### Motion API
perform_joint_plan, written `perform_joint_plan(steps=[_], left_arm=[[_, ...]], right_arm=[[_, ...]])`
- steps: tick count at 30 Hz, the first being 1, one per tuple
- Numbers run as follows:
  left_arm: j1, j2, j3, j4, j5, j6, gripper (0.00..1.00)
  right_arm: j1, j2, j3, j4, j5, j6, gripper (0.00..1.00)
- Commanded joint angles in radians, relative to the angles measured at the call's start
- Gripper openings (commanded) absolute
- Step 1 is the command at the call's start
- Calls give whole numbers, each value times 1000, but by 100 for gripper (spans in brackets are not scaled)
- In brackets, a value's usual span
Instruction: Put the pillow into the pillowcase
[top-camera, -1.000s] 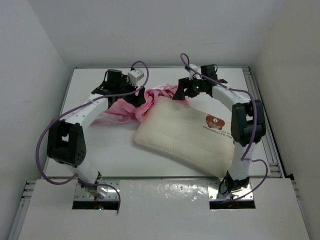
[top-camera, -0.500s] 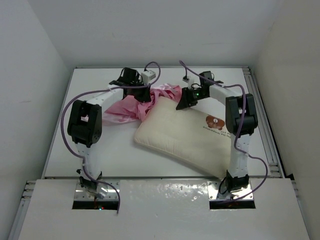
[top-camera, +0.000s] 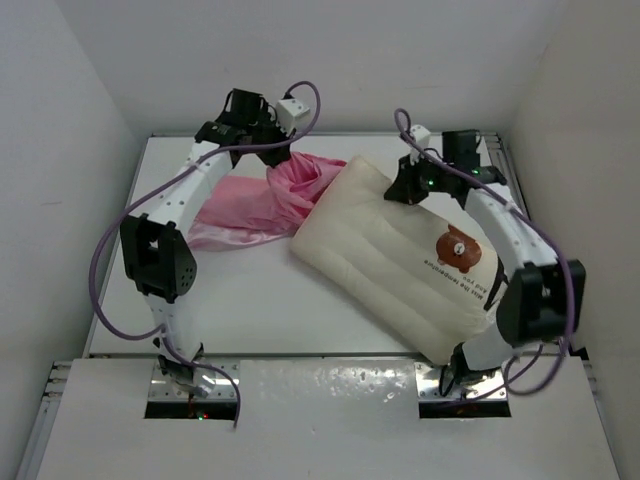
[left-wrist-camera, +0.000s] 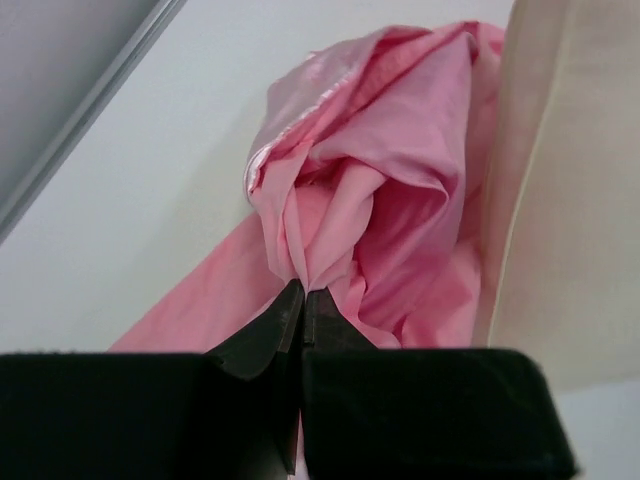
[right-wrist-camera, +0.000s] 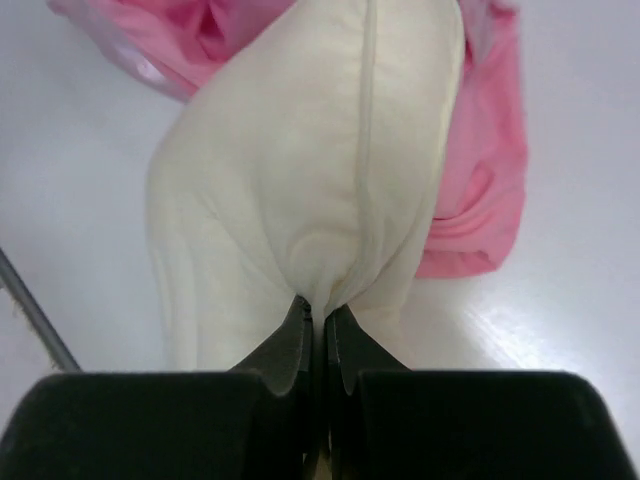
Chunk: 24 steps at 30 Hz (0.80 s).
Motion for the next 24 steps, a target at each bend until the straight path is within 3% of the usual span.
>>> perform_joint_plan(steps=[1,12,17,24], left_arm=[[-31,-78,17,-88,-71,119,0],[-42,-150,-59,-114,-51,70,0],[-60,-176,-90,-145,-30,76,0],[-80,-195,-139,-142,-43,91,0]], right_arm=[[-1,-191,-42,105,30,-33,0],[-29,-441,-93,294,202,27,0],[-29,-397,-33,325,315,0,0],[-29,-352,24,381,311,21,0]])
